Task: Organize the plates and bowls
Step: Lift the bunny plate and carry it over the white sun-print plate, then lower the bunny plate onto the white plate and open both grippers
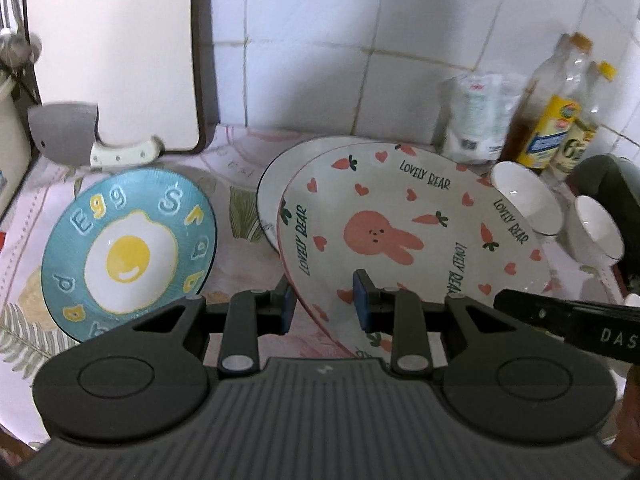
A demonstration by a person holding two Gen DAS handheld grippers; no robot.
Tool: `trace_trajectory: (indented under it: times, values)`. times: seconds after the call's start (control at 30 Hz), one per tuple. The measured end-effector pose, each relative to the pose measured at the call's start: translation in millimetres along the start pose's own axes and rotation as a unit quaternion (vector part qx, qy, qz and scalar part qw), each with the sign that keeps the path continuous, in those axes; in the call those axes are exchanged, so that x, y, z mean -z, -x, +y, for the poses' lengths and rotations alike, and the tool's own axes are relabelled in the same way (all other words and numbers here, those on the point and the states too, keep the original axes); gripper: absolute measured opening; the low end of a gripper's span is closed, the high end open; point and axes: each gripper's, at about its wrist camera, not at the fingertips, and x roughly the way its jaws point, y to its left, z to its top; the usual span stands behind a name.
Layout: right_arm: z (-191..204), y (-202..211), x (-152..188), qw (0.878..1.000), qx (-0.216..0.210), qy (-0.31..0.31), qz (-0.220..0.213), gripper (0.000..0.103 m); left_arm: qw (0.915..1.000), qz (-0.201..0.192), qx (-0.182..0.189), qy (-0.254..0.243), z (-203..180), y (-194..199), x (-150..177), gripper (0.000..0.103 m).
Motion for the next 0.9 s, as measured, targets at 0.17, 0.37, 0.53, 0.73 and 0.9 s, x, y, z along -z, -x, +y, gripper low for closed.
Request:
trace_trajectory:
  times: [0.17,0.37,0.53,0.73,0.9]
  values:
    - [1.1,-21.7,-6.9,1.0,0.005,0.006,0.014,0.027,0.9996,0.014,-0.003,0.026,11.1,-22.8,-0.3,0.028]
    - [2.6,-37.8,-17.9,0.999,0.019,0.008,0.031,0.026,0.9985,0.035,0.0,0.042,16.4,-39.7,-2.2,0.028]
    - [5.5,-48.4,-26.9,0.998,0.041,0.018,0.048,0.027,0.9976,0.05,-0.003,0.047,14.4,-48.3,-7.0,0.028]
    - [7.2,-54.8,-35.4,0.997,0.054,0.016,0.058,0.027,0.996,0.068,-0.003,0.058,14.4,-54.2,-14.2,0.028]
    - [10.9,-60.3,-38.3,0.995,0.071,0.029,0.059,0.027,0.9942,0.087,-0.005,0.062,11.8,-59.0,-19.4,0.028]
